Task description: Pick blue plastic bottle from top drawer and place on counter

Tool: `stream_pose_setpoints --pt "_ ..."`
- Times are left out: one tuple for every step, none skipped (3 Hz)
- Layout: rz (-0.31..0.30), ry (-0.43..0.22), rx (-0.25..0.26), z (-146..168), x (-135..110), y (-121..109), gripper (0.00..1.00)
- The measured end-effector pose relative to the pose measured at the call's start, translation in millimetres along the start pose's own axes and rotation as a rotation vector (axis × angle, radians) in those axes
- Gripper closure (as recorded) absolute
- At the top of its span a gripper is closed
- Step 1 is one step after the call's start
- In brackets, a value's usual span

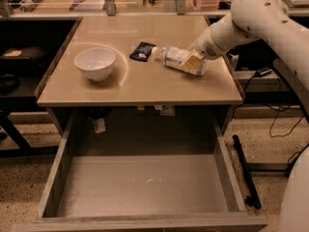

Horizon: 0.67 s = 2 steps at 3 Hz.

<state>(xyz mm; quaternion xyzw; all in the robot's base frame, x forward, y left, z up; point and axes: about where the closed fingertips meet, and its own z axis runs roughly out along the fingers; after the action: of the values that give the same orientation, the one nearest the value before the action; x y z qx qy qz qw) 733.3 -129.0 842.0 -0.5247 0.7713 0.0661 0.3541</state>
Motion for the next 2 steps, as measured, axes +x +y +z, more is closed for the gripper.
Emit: stream_pose_setpoints --pt "0.000 0.000 0.000 0.0 0.0 0.0 0.36" --pt "0.000 0.000 0.000 0.1 0.0 0.0 0.10"
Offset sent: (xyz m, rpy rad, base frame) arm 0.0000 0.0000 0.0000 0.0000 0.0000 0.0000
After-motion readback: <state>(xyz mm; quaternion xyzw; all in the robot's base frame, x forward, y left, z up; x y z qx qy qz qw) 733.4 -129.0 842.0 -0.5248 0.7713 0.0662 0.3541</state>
